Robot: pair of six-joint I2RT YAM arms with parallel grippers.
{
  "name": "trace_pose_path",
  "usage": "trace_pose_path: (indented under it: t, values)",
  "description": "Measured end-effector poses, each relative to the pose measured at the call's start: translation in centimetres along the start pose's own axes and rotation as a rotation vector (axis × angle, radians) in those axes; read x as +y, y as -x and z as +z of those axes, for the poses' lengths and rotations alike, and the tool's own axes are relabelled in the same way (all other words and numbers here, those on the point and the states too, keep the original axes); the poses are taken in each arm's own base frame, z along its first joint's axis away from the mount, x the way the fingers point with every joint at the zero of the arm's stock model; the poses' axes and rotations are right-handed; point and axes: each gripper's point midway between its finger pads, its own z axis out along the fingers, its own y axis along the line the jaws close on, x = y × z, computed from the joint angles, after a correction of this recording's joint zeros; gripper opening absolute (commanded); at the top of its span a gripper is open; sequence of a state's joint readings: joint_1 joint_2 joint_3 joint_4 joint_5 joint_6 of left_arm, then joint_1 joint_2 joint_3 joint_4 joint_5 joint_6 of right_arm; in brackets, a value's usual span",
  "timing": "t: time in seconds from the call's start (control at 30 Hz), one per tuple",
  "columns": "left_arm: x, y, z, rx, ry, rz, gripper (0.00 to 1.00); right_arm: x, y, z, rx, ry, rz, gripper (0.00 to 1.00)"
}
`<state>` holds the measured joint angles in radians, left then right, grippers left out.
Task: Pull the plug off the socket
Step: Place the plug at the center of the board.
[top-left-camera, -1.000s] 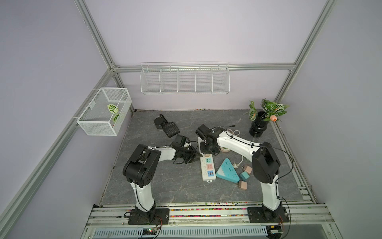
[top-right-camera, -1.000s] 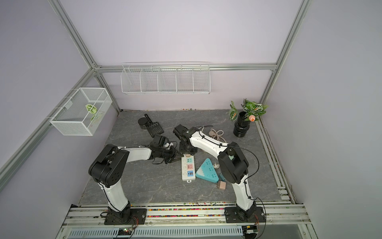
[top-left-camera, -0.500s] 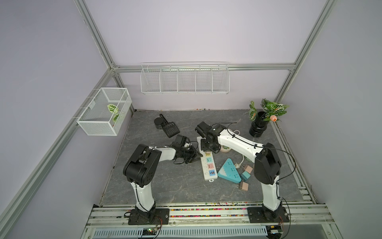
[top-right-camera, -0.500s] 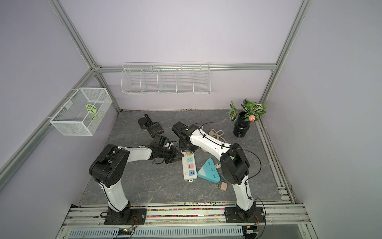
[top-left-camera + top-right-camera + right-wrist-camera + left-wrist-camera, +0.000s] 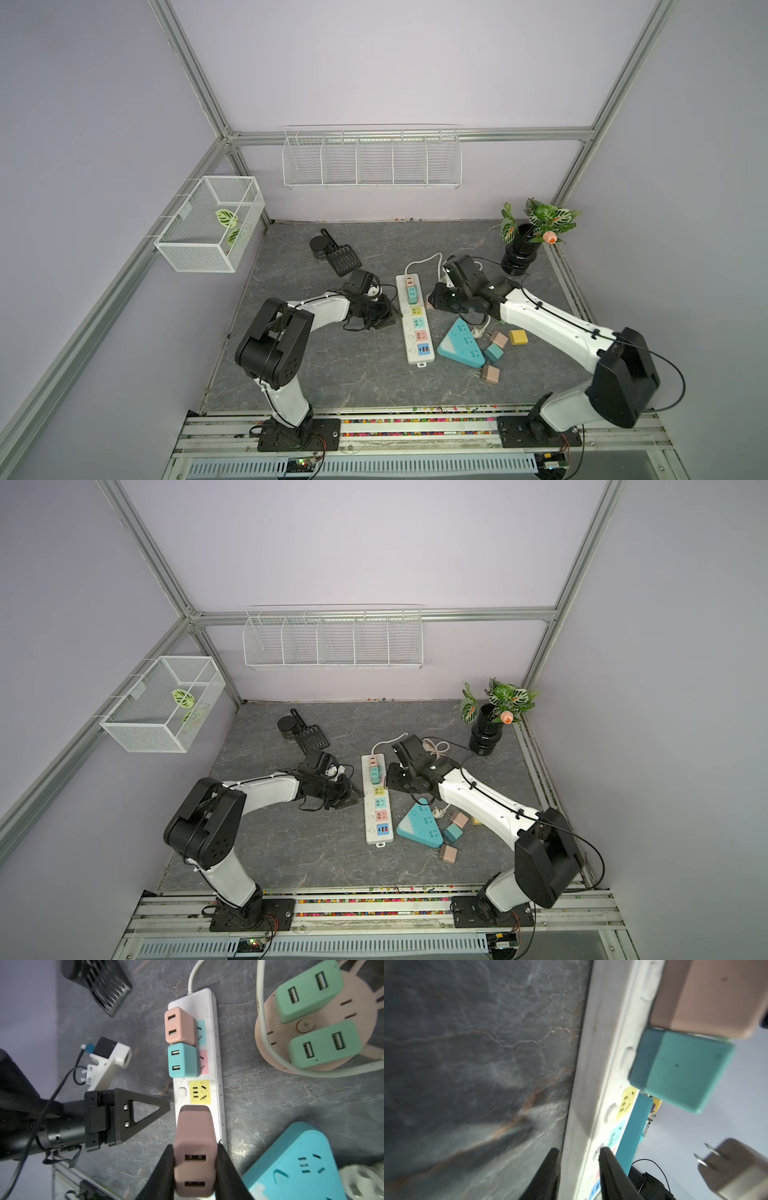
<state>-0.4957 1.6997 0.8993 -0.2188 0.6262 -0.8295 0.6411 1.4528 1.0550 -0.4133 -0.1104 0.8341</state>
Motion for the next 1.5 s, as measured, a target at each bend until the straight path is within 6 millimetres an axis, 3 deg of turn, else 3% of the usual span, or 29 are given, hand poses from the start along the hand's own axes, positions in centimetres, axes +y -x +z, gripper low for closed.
trace_pose_path:
  t: [0.2, 0.4, 0.5, 0.6, 0.67, 0.77, 0.97, 1.2, 1.5]
  values:
    - [-3.5, 0.6, -5.0, -0.161, -0.028, 0.151, 0.39, -0.6, -1.3, 1.9, 0.032, 0.208, 0.16, 0.29]
    - [-4.9, 1.4, -11.0, -0.395, 0.018, 0.235, 0.39, 2.7, -1.4, 3.2, 0.07, 0.4, 0.201, 0.29]
    - [-5.1, 1.7, -14.4, -0.53, 0.051, 0.261, 0.48, 4.1, -2.1, 4.1, 0.1, 0.443, 0.194, 0.29]
    - [-4.9, 1.6, -17.3, -0.649, 0.077, 0.27, 0.62, 5.7, -3.6, 5.6, 0.156, 0.462, 0.173, 0.3]
    - [-4.1, 1.4, -18.7, -0.712, 0.097, 0.261, 0.82, 7.2, -4.6, 7.0, 0.2, 0.472, 0.154, 0.3]
    - [-2.0, 0.8, -19.8, -0.78, 0.14, 0.219, 0.96, 9.4, -5.5, 9.0, 0.254, 0.488, 0.128, 0.3]
    - [1.8, -0.7, -20.8, -0.844, 0.196, 0.144, 0.99, 13.0, -6.0, 12.2, 0.313, 0.484, 0.078, 0.3]
    - [2.4, -1.6, -23.0, -0.926, 0.181, 0.099, 0.99, 15.8, -4.8, 15.7, 0.333, 0.462, 0.062, 0.31]
    - [3.3, -2.5, -24.3, -0.971, 0.177, 0.065, 0.99, 16.9, -3.7, 20.2, 0.361, 0.408, 0.082, 0.34]
